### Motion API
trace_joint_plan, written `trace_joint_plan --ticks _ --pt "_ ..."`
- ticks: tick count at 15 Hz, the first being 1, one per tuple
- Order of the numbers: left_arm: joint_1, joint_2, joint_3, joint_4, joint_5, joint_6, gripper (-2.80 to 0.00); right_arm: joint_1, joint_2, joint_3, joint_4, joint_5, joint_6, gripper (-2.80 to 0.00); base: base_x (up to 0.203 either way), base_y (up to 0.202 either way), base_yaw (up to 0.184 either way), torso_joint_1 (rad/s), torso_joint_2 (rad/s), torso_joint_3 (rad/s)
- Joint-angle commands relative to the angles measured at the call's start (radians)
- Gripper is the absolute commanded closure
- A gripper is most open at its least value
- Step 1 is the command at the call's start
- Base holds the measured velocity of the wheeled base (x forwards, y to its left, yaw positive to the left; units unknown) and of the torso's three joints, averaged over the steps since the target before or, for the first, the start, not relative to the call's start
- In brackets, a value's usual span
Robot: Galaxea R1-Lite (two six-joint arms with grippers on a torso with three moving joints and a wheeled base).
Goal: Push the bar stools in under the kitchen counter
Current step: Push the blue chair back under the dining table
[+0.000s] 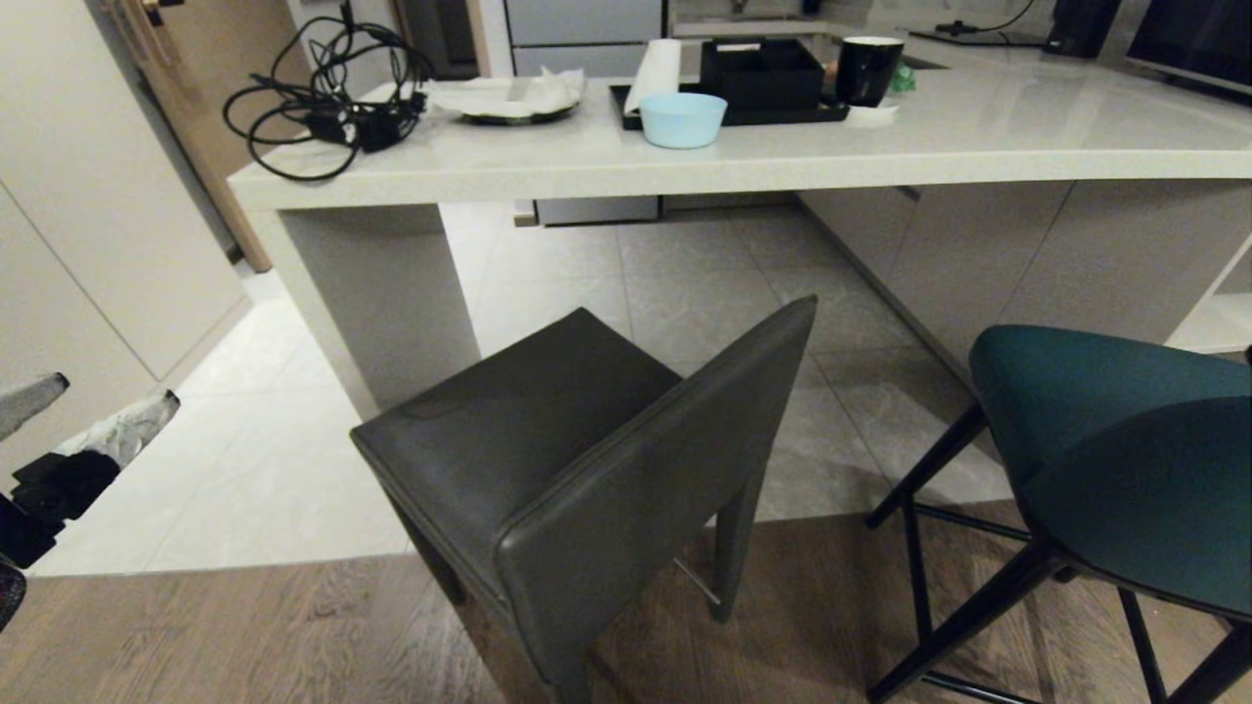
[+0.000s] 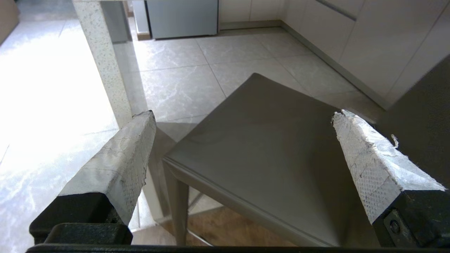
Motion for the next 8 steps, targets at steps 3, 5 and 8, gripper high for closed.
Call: trace_joint_plan --ticks 3,5,8 --pt "0.001 -0.267 -0.111 0.390 -0.005 -0.002 -2.80 -0.033 -0.135 -0.044 0.147 0.000 -0.027 0.00 0.000 0.000 0.000 0.000 0.00 0.000" --pt "0.001 -0.327 -0.138 0.444 0.003 -0.002 -2.80 -0.045 -0.193 -0.077 0.234 0.000 -0.028 0.00 0.000 0.000 0.000 0.000 0.00 0.000" --pt "0.009 -0.425 -0.196 0.516 0.007 -0.001 -2.80 -0.050 -0.316 -0.114 0.414 0.002 -0.045 0.00 0.000 0.000 0.000 0.000 0.00 0.000"
